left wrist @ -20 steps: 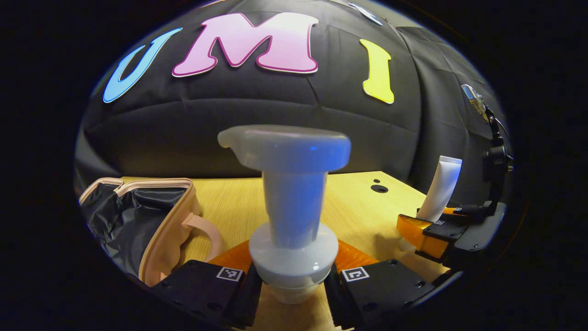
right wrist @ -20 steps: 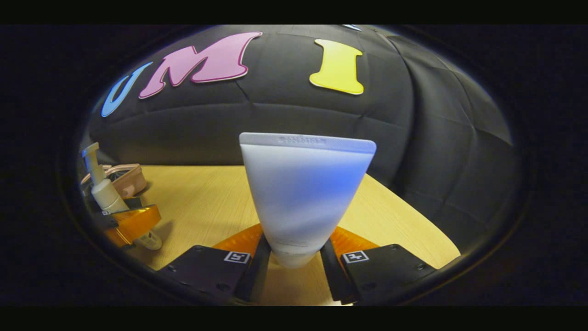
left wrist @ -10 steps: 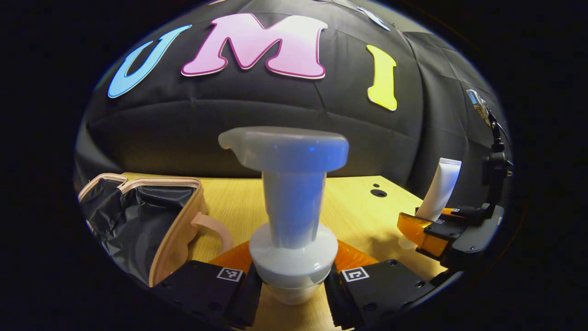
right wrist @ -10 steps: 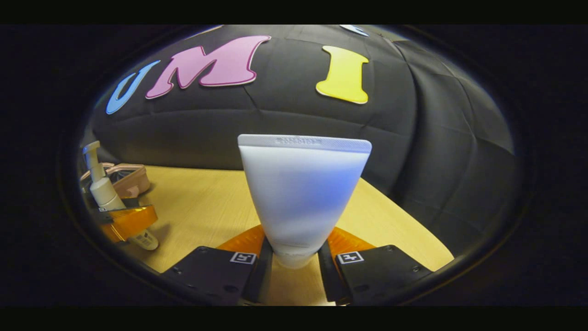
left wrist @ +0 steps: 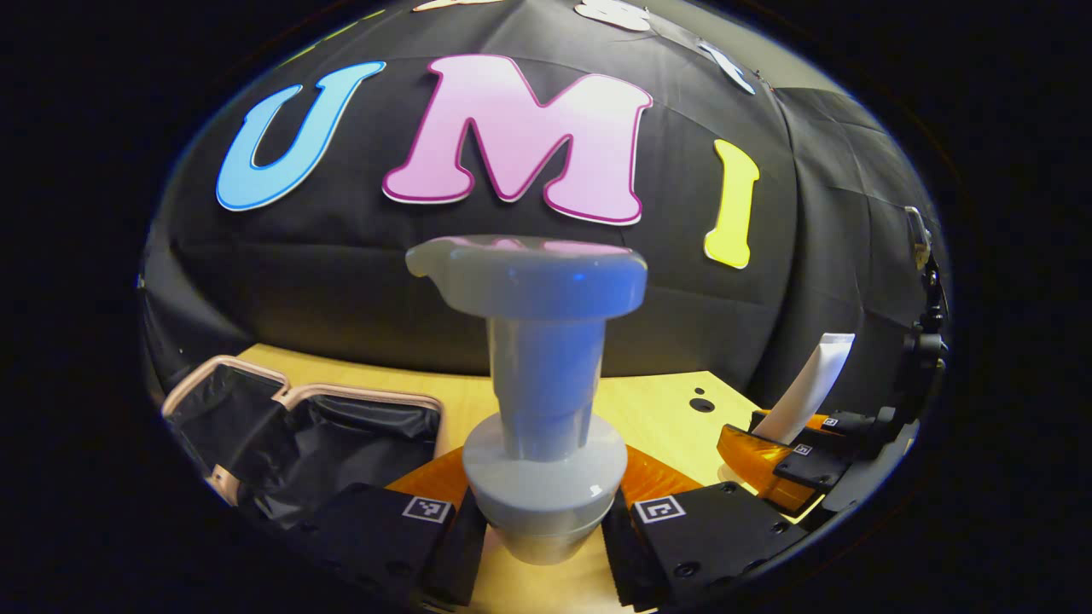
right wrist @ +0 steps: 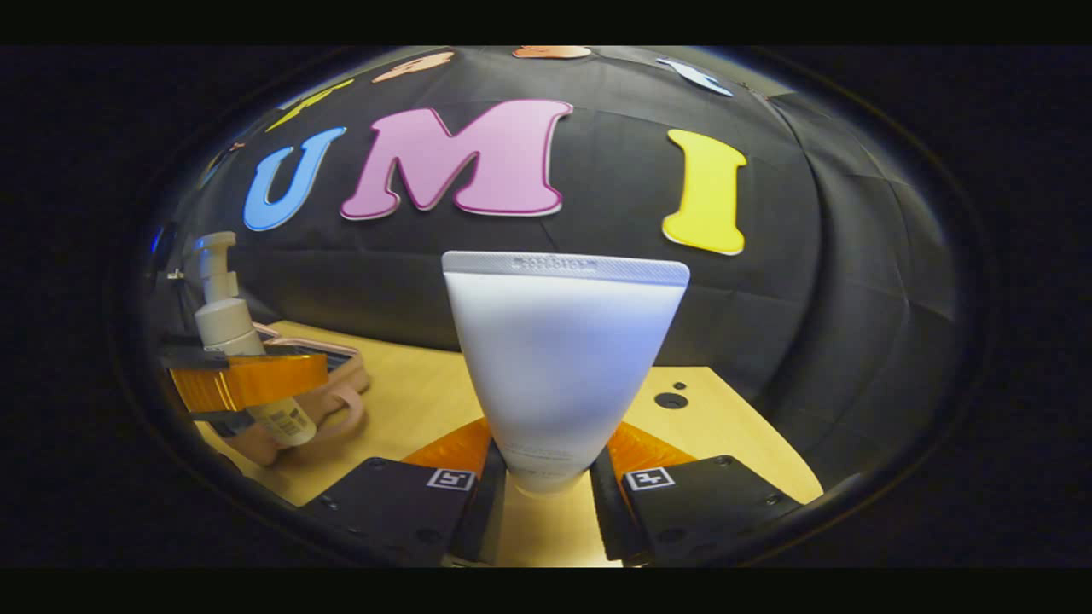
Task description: First open the suitcase, pack the skin care products into it, and then close the suitcase.
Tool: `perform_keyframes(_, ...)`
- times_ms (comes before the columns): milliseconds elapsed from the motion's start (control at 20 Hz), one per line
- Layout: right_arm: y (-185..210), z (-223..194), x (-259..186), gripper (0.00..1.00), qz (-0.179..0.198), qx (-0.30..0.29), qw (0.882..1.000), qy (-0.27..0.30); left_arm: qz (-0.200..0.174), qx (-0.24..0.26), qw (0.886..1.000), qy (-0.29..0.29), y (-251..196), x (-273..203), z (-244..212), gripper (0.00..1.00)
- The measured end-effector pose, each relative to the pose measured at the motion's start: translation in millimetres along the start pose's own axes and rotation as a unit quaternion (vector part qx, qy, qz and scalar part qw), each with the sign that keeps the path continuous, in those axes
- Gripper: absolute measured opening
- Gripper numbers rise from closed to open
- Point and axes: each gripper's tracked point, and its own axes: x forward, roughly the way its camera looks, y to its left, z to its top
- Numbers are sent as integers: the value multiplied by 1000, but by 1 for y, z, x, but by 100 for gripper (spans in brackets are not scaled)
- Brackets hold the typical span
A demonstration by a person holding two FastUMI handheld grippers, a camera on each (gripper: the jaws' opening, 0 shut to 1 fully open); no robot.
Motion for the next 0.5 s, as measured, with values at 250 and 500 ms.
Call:
perform_keyframes(250, 81, 19, -11, 49, 51, 19, 998, -6, 61, 40, 997, 23, 93, -25, 12, 63)
perform_keyframes(500, 149, 22, -29, 48, 94, 22, 995, 1, 57, 19, 993, 99, 164, -23, -25, 63)
